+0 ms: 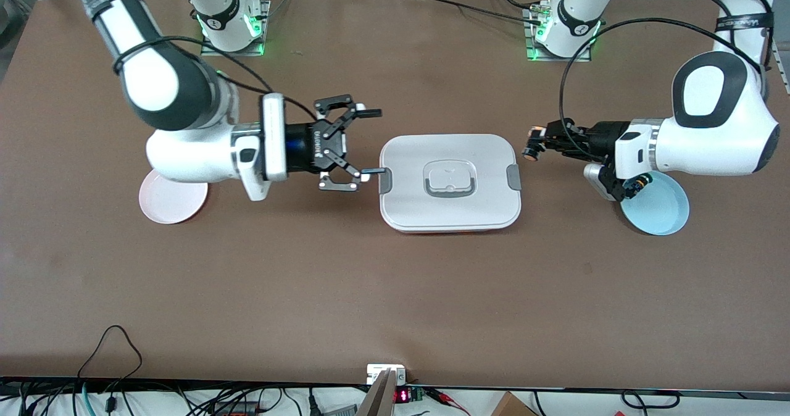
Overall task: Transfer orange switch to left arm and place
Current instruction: 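Open the right gripper while the left gripper carries the switch away, then lower the switch onto the blue plate while the right gripper retracts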
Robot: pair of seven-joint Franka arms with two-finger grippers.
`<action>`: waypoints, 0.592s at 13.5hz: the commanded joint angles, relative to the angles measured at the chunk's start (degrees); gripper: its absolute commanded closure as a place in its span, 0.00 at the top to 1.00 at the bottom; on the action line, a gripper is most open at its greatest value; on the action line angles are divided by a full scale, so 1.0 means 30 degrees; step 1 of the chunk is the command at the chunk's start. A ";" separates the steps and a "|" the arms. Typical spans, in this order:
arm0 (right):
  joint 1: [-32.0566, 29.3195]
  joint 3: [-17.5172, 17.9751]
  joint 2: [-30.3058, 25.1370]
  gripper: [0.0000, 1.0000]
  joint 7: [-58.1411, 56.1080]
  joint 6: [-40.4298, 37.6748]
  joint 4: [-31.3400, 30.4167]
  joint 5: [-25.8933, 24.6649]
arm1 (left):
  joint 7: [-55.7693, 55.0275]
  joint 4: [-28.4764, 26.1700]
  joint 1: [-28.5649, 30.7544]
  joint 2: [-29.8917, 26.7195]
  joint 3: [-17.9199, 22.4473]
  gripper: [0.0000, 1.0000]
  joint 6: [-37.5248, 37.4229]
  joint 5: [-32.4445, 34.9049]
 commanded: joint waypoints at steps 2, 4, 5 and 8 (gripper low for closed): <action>-0.1976 0.0305 -0.0054 1.00 0.0271 -0.3256 -0.0147 -0.2182 | 0.2222 0.1581 0.0310 0.0789 -0.0088 0.26 -0.0230 0.4469; -0.3323 0.0305 -0.0054 1.00 0.0212 -0.5598 -0.0147 -0.3413 | 0.3453 0.1786 0.0486 0.0877 -0.0088 0.26 -0.0083 0.6844; -0.4084 0.0305 -0.0054 1.00 0.0154 -0.6770 -0.0118 -0.4289 | 0.4039 0.1903 0.0545 0.0906 -0.0088 0.26 -0.0054 0.8276; -0.6165 0.0305 -0.0054 1.00 0.0065 -0.9673 -0.0059 -0.6400 | 0.7343 0.1905 0.0575 0.1287 -0.0088 0.26 0.0967 1.2089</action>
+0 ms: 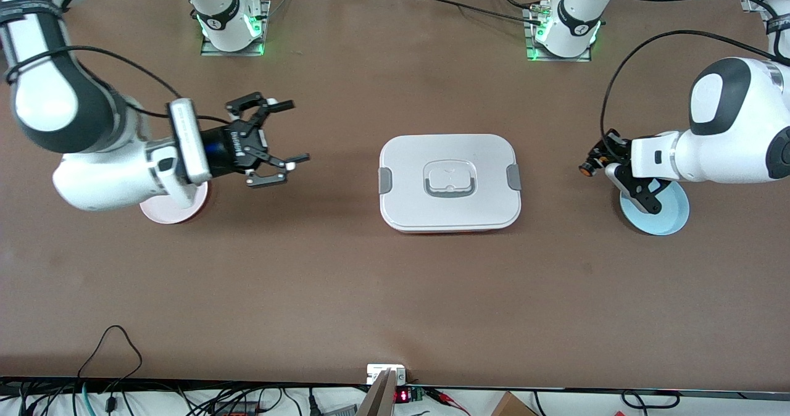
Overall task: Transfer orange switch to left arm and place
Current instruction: 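Lower the switch onto the blue plate while the right gripper retracts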
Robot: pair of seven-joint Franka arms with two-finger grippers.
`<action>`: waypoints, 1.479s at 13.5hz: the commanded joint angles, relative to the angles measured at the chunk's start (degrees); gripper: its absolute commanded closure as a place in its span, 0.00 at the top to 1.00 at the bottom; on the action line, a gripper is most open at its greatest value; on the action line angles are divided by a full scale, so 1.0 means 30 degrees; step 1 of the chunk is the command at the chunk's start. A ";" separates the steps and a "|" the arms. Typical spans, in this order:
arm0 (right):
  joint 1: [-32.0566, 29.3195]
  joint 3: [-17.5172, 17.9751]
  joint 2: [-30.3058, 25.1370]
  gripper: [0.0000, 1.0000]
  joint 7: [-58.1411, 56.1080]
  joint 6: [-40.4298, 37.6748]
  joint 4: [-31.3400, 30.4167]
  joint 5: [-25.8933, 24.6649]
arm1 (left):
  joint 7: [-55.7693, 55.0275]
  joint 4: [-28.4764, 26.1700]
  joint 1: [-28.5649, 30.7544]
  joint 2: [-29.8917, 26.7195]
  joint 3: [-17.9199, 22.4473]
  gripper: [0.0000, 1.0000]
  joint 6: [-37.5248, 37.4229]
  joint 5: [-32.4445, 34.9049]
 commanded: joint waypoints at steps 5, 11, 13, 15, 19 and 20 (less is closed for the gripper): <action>-0.4331 0.0353 -0.0401 1.00 -0.0426 -0.3895 0.0235 -0.4601 | 0.5739 0.0354 0.0965 0.1416 -0.0096 0.26 0.1602 0.5642; -0.5099 0.0411 -0.0609 1.00 -0.0135 -0.4099 0.2198 -0.9023 | 1.1861 0.0207 0.3427 0.3729 -0.0096 0.26 0.4793 0.6675; -0.5041 0.0499 -0.0783 1.00 -0.0019 -0.4158 0.2693 -0.9991 | 1.3822 0.0060 0.4189 0.4433 -0.0067 0.26 0.6139 0.6675; -0.4517 0.0121 -0.2532 1.00 0.0446 -0.4130 0.3077 -1.1599 | 1.5495 0.0060 0.4979 0.5282 -0.0096 0.26 0.7341 0.6675; 0.0217 -0.4758 -0.4968 1.00 0.3112 -0.4304 0.2903 -1.2983 | 1.7050 0.0060 0.5890 0.6602 -0.0067 0.27 0.9305 0.6849; 0.1567 -0.6137 -0.5525 1.00 0.3842 -0.4305 0.2786 -1.3652 | 1.7258 0.0060 0.6008 0.6779 -0.0067 0.27 0.9600 0.6967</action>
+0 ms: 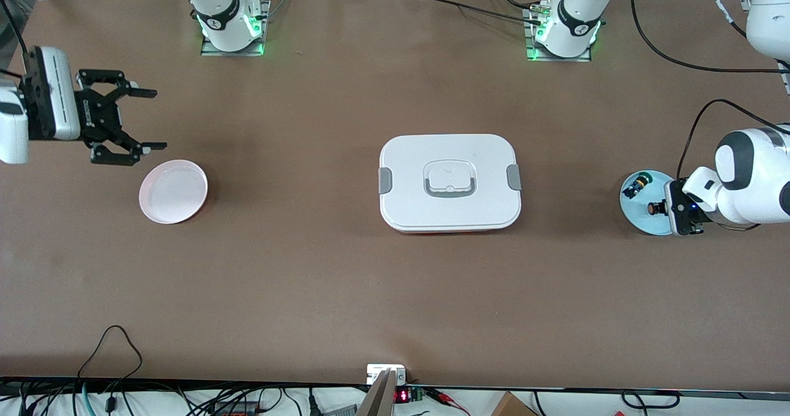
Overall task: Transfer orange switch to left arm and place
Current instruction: 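Lower the switch onto the blue plate while the right gripper retracts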
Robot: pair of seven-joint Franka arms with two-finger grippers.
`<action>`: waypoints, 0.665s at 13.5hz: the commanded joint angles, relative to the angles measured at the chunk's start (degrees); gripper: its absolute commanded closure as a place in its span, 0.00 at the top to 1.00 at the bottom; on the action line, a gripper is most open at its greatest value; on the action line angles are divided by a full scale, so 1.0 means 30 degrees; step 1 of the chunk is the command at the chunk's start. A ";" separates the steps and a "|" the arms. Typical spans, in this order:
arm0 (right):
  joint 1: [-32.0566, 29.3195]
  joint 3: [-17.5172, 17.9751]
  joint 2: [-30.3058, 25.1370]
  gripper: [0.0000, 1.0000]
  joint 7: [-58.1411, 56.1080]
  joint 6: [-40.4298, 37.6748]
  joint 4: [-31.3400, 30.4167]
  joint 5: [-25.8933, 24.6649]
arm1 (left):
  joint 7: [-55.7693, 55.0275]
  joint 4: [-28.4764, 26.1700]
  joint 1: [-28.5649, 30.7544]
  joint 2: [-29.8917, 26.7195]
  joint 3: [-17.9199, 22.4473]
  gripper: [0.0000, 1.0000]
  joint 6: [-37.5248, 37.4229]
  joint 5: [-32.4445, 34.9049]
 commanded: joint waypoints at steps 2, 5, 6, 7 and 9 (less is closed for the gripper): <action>0.4924 -0.4320 -0.2246 1.00 0.3513 -0.0134 -0.0453 -0.3041 | 0.0823 0.0139 0.0398 0.0448 -0.0213 0.27 0.0602 0.0636; 0.7183 -0.5438 -0.3565 1.00 0.8401 -0.0018 -0.0774 -0.6120 | 0.1114 0.0139 0.0427 0.0769 -0.0213 0.29 0.1156 0.0636; 0.8032 -0.6021 -0.3946 1.00 1.0391 0.0157 -0.1037 -0.6911 | 0.1145 0.0139 0.0485 0.0829 -0.0213 0.29 0.1361 0.0636; 0.8765 -0.6491 -0.4182 1.00 1.2152 0.0478 -0.1358 -0.7644 | 0.1203 0.0139 0.0486 0.0829 -0.0213 0.29 0.1392 0.0636; 0.9095 -0.6671 -0.4505 1.00 1.3223 0.2753 -0.2438 -0.8964 | 0.1174 0.0139 0.0486 0.0800 -0.0213 0.34 0.1393 0.0636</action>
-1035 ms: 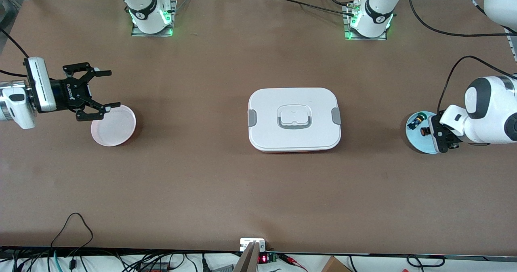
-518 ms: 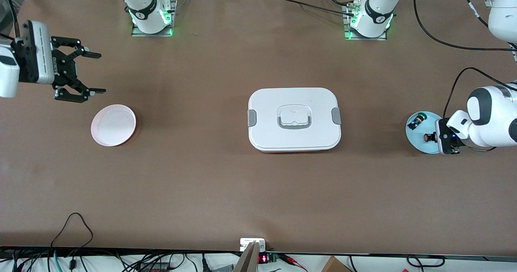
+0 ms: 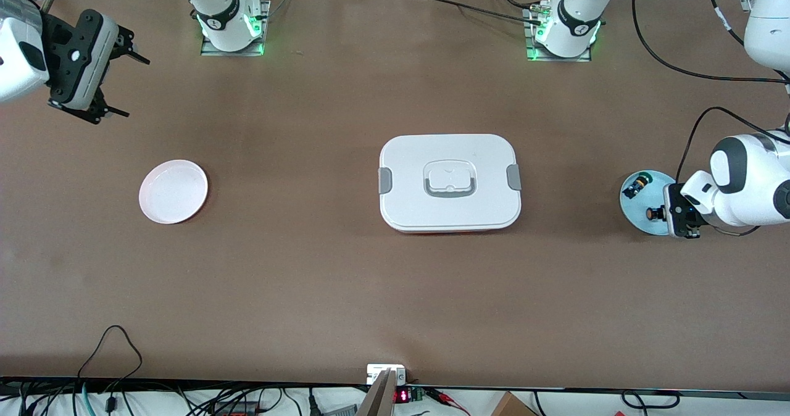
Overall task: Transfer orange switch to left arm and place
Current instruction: 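Open the left gripper to release the switch on the blue plate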
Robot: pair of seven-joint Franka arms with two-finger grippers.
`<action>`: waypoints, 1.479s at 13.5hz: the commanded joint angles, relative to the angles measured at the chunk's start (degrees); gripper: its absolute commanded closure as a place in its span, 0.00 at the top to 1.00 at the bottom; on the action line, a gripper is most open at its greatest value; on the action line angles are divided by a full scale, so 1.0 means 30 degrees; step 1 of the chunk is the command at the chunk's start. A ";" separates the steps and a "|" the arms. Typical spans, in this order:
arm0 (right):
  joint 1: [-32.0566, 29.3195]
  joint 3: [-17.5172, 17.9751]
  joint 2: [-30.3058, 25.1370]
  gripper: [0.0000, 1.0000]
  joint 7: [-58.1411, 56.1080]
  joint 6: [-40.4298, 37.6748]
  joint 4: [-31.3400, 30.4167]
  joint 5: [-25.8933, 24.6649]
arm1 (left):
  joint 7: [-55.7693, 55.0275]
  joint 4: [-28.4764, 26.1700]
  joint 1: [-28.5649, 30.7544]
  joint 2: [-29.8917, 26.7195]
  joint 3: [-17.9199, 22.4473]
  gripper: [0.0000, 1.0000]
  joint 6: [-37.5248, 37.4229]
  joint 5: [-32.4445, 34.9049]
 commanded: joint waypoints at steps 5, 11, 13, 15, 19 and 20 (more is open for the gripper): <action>0.0683 -0.1382 -0.1169 1.00 0.1615 0.7233 -0.3783 -0.2263 | 0.0449 0.0166 0.0203 -0.0053 -0.0220 1.00 -0.0058 0.0518; 0.0712 -0.2056 -0.1227 1.00 0.6676 0.7860 -0.4721 -0.2120 | -0.0948 0.0371 0.0086 -0.1369 -0.0454 1.00 -0.2830 0.0459; 0.0741 -0.2057 -0.1285 1.00 1.0270 0.7012 -0.4692 -0.2266 | -0.2912 0.0430 0.0115 -0.2159 -0.0483 1.00 -0.4767 0.0285; 0.1005 -0.2057 -0.1344 1.00 1.2534 0.6454 -0.4692 -0.2296 | -0.4785 0.0517 -0.0001 -0.3038 -0.0512 1.00 -0.5970 0.0225; 0.1005 -0.2057 -0.1345 1.00 1.6378 0.5428 -0.4546 -0.2267 | -1.0081 0.0955 -0.0031 -0.4708 -0.1768 1.00 -0.8428 0.0225; 0.0947 -0.2057 -0.1286 1.00 1.6702 0.5194 -0.4429 -0.2209 | -1.1954 0.1450 -0.0032 -0.4944 -0.2439 1.00 -0.9278 0.0167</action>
